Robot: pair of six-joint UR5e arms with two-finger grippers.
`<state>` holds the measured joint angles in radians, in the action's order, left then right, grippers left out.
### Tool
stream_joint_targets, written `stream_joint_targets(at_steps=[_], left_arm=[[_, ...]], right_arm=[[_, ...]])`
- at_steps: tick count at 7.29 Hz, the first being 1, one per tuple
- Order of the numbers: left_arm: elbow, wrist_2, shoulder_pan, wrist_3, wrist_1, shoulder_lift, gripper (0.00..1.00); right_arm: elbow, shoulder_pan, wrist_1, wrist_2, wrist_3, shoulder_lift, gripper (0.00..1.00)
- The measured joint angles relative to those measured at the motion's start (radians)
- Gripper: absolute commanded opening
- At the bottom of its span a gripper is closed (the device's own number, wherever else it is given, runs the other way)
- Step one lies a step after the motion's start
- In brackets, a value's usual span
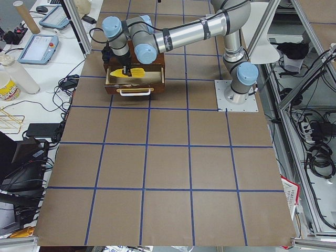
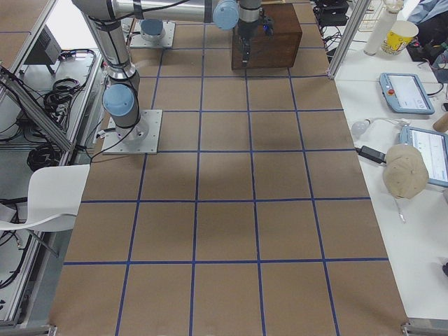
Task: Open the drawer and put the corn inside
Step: 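Lower the corn into the open drawer and open the left gripper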
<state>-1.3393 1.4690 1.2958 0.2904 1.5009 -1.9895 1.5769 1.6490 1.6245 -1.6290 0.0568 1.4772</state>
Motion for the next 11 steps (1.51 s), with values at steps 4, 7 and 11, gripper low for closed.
stream_joint_targets(at_steps=[4,7,11], left_arm=[[-0.059,-0.006,0.001,0.0,-0.004,-0.01,0.04],[-0.069,-0.013,0.001,0.001,-0.004,-0.018,0.99],[-0.066,-0.021,0.004,-0.001,0.007,-0.006,1.0]], right_arm=[[0.0,0.0,0.0,0.0,0.0,0.0,1.0],[0.0,0.0,0.0,-0.001,0.0,0.001,1.0],[0.0,0.0,0.001,-0.001,0.0,0.0,1.0]])
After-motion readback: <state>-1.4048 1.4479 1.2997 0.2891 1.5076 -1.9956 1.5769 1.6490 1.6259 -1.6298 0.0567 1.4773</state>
